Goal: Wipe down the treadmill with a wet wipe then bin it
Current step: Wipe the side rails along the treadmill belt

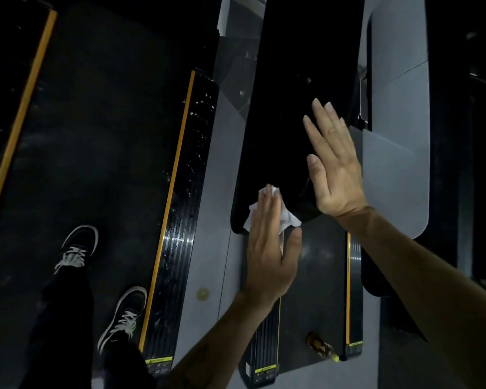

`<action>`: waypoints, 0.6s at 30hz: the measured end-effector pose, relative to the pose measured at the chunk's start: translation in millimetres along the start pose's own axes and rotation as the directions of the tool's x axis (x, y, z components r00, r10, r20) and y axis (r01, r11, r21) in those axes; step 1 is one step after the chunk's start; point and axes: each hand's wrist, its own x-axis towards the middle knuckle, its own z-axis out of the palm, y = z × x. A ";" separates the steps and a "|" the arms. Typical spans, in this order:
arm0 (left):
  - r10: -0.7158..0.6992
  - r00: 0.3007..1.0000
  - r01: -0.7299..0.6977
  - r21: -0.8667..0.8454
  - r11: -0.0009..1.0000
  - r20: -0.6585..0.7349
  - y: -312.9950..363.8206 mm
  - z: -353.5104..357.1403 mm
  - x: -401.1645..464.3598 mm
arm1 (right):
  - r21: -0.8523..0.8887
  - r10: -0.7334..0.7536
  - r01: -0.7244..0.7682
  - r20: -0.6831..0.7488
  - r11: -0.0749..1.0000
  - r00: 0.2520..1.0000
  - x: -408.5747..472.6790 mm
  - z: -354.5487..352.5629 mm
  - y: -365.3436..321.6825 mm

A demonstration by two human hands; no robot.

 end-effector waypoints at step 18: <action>0.028 0.999 -0.027 -0.030 0.999 0.036 -0.8 0.4 25.4 | -0.101 0.189 -0.198 -0.089 0.975 0.978 5.0 14.5 -25.1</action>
